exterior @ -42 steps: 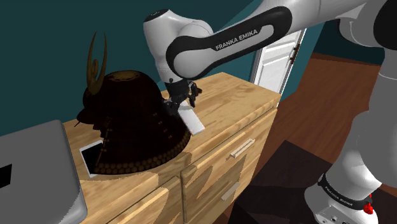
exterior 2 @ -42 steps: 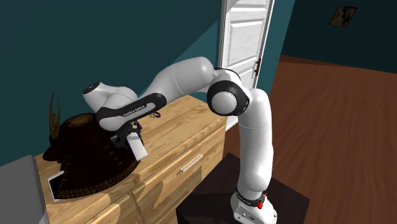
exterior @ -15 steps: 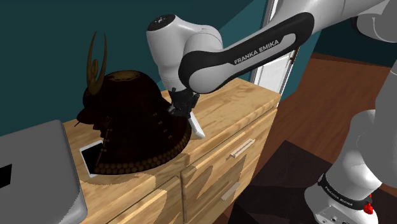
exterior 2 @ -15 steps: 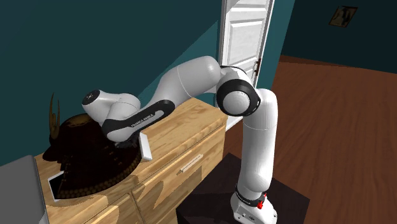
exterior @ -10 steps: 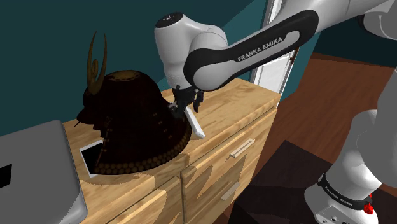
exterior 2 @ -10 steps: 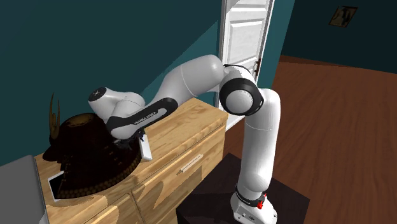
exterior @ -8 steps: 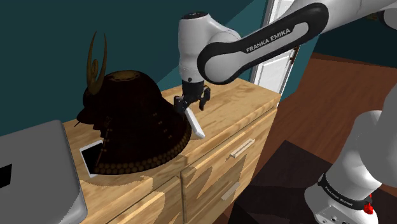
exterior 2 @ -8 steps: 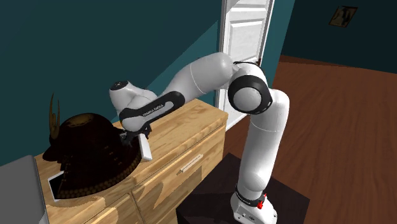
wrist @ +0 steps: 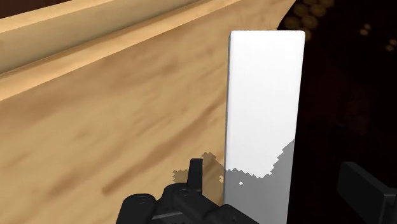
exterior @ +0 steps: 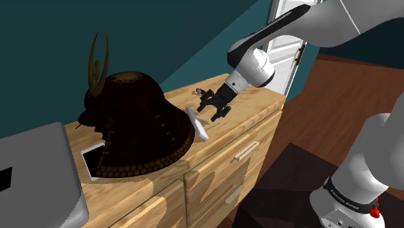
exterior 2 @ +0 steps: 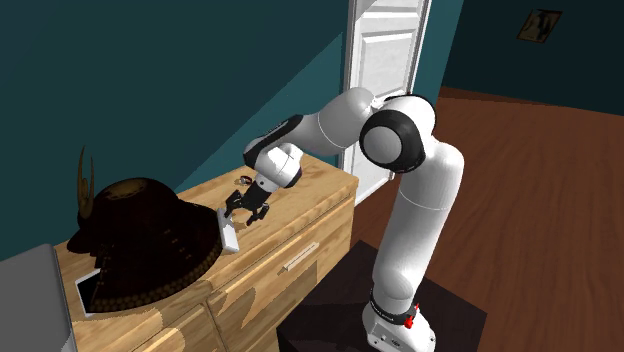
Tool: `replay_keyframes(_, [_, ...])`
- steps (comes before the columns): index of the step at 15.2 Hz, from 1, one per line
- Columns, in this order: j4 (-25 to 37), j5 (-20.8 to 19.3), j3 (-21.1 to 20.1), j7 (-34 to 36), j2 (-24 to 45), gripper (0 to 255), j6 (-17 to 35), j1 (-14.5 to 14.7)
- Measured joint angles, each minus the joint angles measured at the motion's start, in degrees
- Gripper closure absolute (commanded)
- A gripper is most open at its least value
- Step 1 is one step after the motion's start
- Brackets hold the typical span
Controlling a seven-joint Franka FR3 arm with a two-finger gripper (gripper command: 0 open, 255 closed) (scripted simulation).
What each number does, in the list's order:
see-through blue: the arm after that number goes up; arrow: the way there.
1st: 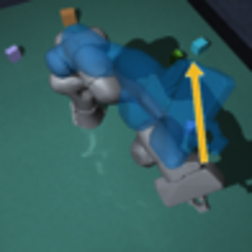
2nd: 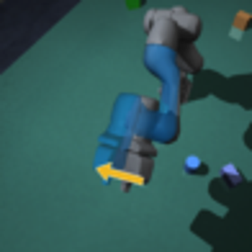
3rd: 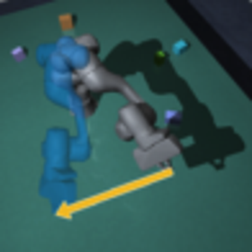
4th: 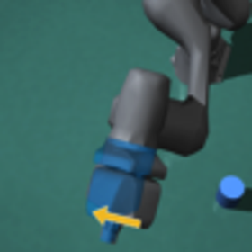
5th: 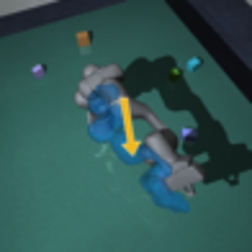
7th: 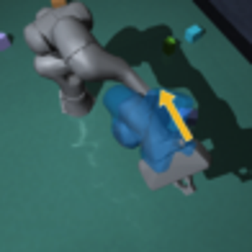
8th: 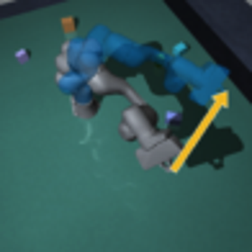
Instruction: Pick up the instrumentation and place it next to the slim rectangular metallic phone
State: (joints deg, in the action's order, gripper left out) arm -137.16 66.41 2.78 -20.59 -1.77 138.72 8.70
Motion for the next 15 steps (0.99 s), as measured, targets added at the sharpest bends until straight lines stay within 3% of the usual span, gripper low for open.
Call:
replay_keyframes(2, [0.0,5.3,0.1,-4.3,1.4,0,0.0,0.1])
replay_keyframes(6, [1.4,9.3,-0.7,-6.9,4.2,0,1.2,0.9])
replay_keyframes(13, [2.0,10.4,-1.1,-7.7,5.4,0,1.8,1.2])
replay_keyframes(14, [2.0,10.4,-1.1,-7.7,5.4,255,1.8,1.2])
replay_keyframes(15, [2.0,10.4,-1.1,-7.7,5.3,255,1.8,1.2])
